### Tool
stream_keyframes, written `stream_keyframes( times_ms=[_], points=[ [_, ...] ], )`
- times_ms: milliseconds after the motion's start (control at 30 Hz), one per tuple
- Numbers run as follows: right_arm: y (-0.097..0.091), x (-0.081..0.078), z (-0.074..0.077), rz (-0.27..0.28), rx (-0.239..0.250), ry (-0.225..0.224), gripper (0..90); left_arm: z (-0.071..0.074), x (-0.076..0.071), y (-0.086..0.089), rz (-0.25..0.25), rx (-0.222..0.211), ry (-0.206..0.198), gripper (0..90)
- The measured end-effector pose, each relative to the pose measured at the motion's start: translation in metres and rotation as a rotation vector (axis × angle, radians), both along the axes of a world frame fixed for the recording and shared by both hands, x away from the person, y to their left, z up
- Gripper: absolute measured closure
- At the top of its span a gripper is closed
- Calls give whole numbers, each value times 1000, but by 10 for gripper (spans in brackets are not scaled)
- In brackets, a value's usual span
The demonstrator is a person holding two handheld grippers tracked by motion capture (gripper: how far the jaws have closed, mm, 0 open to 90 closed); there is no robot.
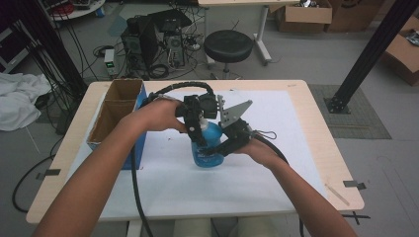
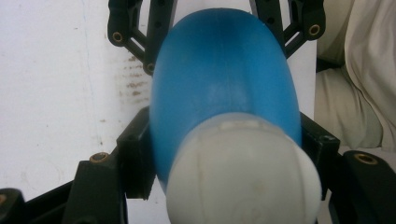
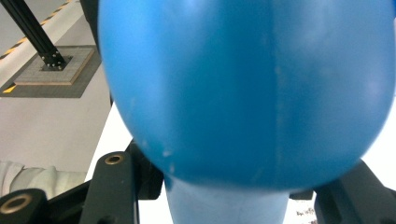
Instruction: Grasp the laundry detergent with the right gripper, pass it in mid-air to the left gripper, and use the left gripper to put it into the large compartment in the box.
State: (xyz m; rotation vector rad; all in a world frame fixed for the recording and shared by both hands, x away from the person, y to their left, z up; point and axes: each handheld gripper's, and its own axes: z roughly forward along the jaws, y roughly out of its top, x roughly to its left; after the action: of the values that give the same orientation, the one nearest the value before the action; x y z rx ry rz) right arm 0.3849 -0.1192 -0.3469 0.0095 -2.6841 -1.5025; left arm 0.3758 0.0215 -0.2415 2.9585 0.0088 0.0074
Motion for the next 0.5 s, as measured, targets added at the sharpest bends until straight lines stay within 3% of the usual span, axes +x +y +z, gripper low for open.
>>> stream_keyframes(
  times_ms=[267,500],
  points=[
    [-1,0,-1,5,-1,-5,439,0,-1,0,-14,-7,-5,374],
    [-2,-1,1,-7,18,-25,427,4,-3,0,-26,-27,-39,377]
  ],
)
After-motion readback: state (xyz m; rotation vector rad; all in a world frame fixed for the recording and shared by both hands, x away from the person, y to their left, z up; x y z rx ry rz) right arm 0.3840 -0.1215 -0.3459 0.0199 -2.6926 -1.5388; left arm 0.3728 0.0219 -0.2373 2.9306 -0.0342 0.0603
